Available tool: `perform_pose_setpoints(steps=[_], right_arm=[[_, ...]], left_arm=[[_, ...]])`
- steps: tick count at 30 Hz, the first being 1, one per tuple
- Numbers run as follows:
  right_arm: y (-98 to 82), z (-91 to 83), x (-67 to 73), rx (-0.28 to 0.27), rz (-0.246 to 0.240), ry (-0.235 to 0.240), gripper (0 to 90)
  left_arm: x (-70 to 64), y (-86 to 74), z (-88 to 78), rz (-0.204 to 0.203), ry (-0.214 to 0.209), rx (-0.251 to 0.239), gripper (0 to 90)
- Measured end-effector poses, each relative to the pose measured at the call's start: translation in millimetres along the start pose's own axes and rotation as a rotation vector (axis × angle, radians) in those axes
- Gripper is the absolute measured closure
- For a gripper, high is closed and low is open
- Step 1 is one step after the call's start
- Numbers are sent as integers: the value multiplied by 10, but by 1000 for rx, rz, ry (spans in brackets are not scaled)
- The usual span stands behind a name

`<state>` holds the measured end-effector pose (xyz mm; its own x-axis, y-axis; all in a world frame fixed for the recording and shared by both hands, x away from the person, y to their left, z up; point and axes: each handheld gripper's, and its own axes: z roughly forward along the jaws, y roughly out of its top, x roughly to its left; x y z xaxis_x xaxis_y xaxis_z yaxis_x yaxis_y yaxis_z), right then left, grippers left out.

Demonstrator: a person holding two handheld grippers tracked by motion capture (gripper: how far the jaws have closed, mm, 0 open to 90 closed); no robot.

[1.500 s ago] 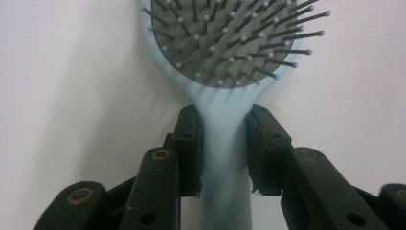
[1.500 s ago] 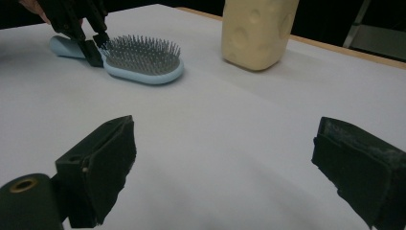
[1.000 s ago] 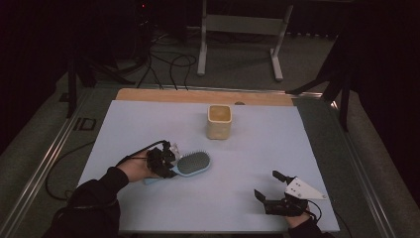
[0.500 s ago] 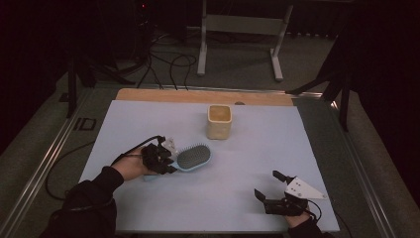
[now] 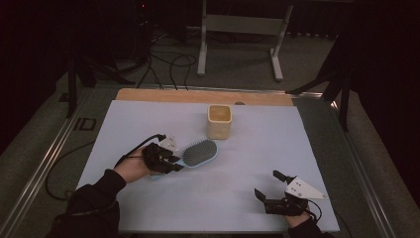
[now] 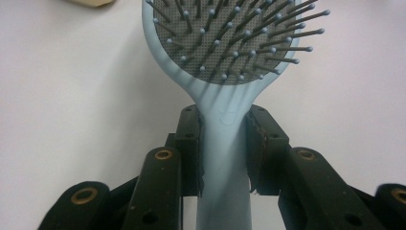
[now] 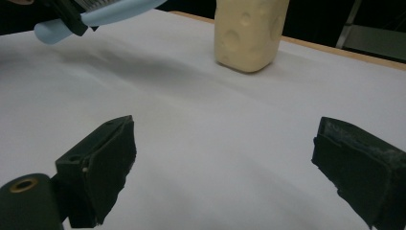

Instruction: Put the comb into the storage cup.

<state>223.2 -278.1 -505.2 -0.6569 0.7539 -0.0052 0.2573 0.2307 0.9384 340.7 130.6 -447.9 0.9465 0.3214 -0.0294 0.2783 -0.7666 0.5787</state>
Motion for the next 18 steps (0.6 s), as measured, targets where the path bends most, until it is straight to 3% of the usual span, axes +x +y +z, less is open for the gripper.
perform_pose_setpoints(steps=[7,10,14,18], right_arm=[[1,-8,-6,-2,2,-4,75],[3,-8,-2,-2,1,-7,75],[6,-13,-1,-5,2,-9,75],[5,-12,-3,-6,1,-10,75]], left_arm=[[-38,25,7,-10,26,-65,703],[-40,40,21,-13,23,-79,704],[-51,51,34,-10,50,-98,704],[-32,64,11,-46,42,-141,703]])
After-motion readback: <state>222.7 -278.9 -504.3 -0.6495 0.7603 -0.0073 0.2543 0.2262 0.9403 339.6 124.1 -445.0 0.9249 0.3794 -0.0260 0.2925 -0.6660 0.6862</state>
